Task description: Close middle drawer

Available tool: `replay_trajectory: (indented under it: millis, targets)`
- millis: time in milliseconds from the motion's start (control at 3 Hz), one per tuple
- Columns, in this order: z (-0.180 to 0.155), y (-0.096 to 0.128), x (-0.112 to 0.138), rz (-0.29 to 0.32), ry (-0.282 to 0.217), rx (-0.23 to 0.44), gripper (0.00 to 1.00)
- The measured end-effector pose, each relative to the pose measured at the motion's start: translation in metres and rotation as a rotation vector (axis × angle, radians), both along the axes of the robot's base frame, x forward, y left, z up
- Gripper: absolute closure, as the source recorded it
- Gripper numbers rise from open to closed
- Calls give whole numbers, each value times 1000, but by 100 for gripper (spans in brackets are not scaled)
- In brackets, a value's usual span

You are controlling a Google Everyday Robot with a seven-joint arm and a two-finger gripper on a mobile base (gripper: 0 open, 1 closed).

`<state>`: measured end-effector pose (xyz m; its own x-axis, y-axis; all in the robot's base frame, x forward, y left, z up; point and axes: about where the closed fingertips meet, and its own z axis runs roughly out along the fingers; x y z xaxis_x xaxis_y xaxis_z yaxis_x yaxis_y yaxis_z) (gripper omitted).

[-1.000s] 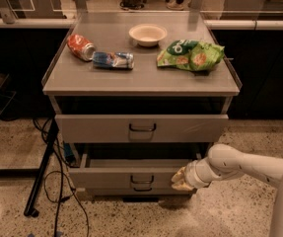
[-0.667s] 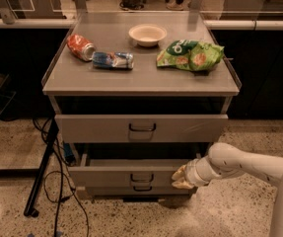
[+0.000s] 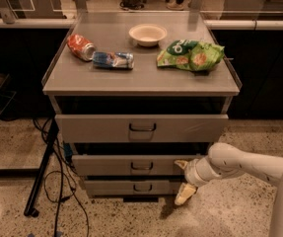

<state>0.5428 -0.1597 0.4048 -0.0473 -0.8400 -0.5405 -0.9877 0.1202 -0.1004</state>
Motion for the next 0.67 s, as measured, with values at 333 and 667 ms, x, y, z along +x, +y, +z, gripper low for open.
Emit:
replay_trajectory:
  millis: [333,667]
  targets:
    - [-5,6,15,11,-5,-17,0]
    - [-5,6,15,11,-5,-17,0]
